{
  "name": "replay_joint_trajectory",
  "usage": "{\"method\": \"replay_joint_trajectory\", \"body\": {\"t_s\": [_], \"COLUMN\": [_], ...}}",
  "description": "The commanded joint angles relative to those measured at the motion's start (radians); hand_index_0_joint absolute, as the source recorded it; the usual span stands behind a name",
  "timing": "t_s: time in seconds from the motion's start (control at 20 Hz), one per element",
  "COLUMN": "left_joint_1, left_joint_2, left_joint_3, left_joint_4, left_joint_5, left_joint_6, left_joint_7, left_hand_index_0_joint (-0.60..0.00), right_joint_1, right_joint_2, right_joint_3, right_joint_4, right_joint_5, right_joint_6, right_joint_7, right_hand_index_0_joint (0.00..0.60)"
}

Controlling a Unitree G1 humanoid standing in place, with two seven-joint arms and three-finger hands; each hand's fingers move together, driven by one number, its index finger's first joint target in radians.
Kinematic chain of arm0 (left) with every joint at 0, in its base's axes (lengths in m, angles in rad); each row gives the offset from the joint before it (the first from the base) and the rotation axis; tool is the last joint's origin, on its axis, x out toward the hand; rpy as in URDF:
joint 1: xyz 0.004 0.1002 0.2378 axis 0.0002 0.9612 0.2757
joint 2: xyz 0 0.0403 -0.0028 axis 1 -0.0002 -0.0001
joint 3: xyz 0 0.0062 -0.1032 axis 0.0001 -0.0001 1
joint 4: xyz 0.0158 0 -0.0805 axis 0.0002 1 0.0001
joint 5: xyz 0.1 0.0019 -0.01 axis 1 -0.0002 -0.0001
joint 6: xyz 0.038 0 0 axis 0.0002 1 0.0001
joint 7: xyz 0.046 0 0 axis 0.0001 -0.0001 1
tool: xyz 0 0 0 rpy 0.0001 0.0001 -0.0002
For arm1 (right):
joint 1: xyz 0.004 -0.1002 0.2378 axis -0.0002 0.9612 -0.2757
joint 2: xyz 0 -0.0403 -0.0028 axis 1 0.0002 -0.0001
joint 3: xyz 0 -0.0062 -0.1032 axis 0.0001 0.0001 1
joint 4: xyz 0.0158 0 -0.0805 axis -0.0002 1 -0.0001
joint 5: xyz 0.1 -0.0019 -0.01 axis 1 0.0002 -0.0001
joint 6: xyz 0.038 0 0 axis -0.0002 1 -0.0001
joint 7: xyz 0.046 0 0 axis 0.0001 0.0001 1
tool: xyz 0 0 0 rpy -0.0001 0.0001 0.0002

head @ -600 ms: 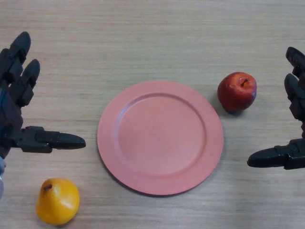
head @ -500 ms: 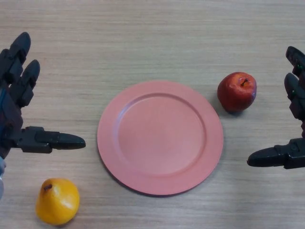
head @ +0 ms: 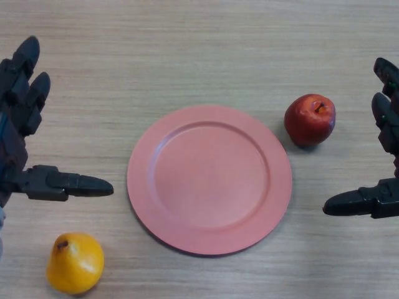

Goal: Pick up the yellow pear and place it on the plate

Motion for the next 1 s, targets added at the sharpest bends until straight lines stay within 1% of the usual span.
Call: {"method": "replay_joint_trajectory", "body": {"t_s": [0.05,0.1,0.15,0.2,0.25,0.3,0.35,0.4,0.45,0.55,0.7,0.85,0.9,1.0], "left_joint_1": [0.005,0.025,0.046,0.079,0.101,0.126,0.137,0.151,0.16,0.191,0.233,0.284,0.299,0.32], "left_joint_2": [0.023,0.027,0.017,0.009,-0.006,-0.036,-0.05,-0.054,-0.058,-0.077,-0.103,-0.131,-0.135,-0.138], "left_joint_3": [0.073,0.081,0.091,0.084,0.101,0.105,0.125,0.126,0.125,0.13,0.14,0.122,0.121,0.134], "left_joint_4": [-0.126,-0.18,-0.217,-0.24,-0.267,-0.264,-0.295,-0.302,-0.295,-0.29,-0.236,-0.18,-0.155,-0.115], "left_joint_5": [-0.002,0.002,0.011,0.063,0.068,0.09,0.053,0.069,0.094,0.126,0.155,0.194,0.208,0.204], "left_joint_6": [-0.011,0.054,0.076,0.058,0.084,0.027,0.086,0.086,0.061,0.022,-0.08,-0.167,-0.203,-0.23], "left_joint_7": [-0.038,-0.065,-0.093,-0.138,-0.171,-0.169,-0.156,-0.152,-0.159,-0.172,-0.19,-0.194,-0.197,-0.207], "left_hand_index_0_joint": [0.0,0.0,0.0,0.0,0.0,0.0,0.0,0.0,0.0,0.0,0.0,0.0,0.0,0.0], "right_joint_1": [-0.034,-0.034,-0.035,-0.042,-0.043,-0.045,-0.049,-0.05,-0.059,-0.061,-0.057,-0.06,-0.062,-0.061], "right_joint_2": [-0.034,-0.034,-0.034,-0.034,-0.034,-0.035,-0.033,-0.032,-0.033,-0.031,-0.029,-0.026,-0.026,-0.027], "right_joint_3": [-0.061,-0.06,-0.054,-0.052,-0.048,-0.041,-0.035,-0.028,-0.028,-0.028,-0.02,-0.016,-0.017,-0.007], "right_joint_4": [-0.052,-0.049,-0.042,-0.035,-0.029,-0.02,-0.012,-0.004,0.003,0.003,0.011,0.017,0.02,0.034], "right_joint_5": [0.03,0.034,0.022,0.022,0.02,0.009,0.002,-0.007,-0.005,0.015,0.014,0.021,0.029,0.011], "right_joint_6": [-0.102,-0.099,-0.111,-0.11,-0.113,-0.123,-0.13,-0.146,-0.145,-0.127,-0.139,-0.132,-0.129,-0.152], "right_joint_7": [-0.005,-0.004,-0.005,-0.006,-0.004,-0.001,0.001,0.005,0.006,0.009,0.009,0.006,0.004,0.005], "right_hand_index_0_joint": [0.0,0.0,0.0,0.0,0.0,0.0,0.0,0.0,0.0,0.0,0.0,0.0,0.0,0.0]}}
